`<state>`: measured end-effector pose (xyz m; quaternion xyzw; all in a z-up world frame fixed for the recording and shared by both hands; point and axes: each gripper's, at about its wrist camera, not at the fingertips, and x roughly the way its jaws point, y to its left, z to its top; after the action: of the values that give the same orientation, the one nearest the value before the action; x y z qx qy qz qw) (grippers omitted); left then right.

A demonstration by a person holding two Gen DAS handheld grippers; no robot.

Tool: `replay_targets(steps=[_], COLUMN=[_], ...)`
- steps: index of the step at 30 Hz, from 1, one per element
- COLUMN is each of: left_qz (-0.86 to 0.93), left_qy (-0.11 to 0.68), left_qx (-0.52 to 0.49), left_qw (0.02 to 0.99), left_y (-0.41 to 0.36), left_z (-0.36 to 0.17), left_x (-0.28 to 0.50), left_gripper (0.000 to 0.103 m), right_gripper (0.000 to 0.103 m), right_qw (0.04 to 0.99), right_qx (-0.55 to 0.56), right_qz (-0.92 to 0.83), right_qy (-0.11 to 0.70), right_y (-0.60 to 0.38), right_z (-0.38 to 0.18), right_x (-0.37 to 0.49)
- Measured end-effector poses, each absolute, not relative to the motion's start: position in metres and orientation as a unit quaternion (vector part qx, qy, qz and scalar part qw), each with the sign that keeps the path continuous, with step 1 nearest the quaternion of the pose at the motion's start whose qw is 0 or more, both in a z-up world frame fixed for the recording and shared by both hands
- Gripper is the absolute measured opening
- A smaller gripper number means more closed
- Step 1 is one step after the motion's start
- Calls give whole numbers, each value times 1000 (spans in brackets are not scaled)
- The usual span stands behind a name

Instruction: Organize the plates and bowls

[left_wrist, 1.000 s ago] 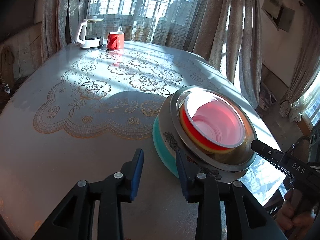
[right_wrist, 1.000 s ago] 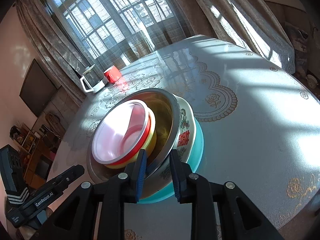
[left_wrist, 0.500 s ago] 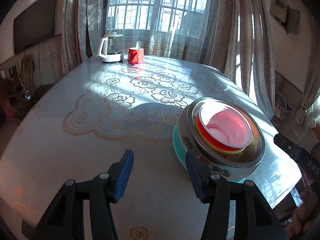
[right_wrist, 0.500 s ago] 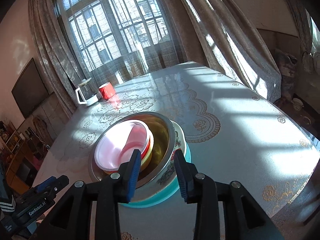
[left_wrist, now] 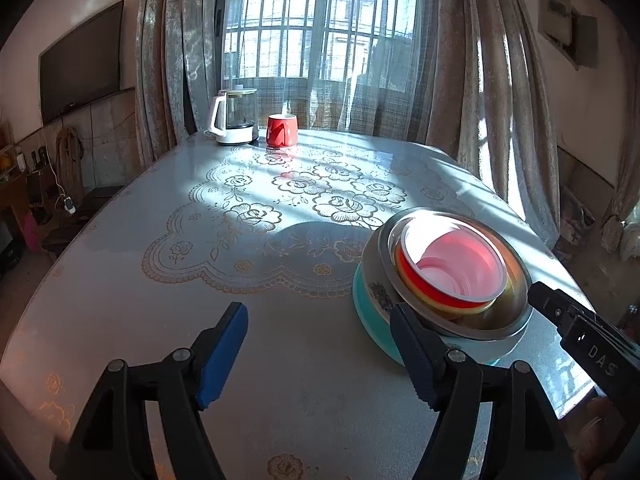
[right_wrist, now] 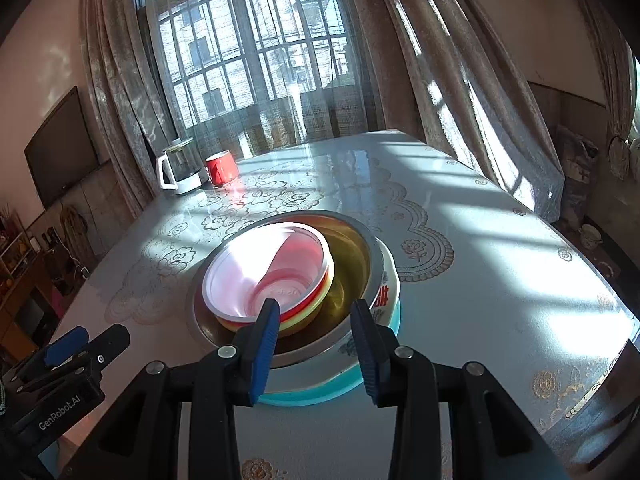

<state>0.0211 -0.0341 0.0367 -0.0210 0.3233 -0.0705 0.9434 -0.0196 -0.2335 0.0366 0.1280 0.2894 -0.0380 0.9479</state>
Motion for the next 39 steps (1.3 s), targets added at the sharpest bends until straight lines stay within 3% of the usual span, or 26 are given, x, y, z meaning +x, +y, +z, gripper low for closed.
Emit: replay_targets(steps=[15,39], left_qz=[-80,-77], left_qy=[326,325], left_qx=[-15,-14], left_qw=[942,942], left_y=[-40,-40], left_z=[37,40], left_x=[21,20], left_gripper=[85,85], right_gripper=[37,37], right_qw=[945,944], right_qx=[134,132], right_qz=[-36,-31], right_qy=[297,300], right_y=[-232,-230], right_z=[34,34], right_x=[-16,-11])
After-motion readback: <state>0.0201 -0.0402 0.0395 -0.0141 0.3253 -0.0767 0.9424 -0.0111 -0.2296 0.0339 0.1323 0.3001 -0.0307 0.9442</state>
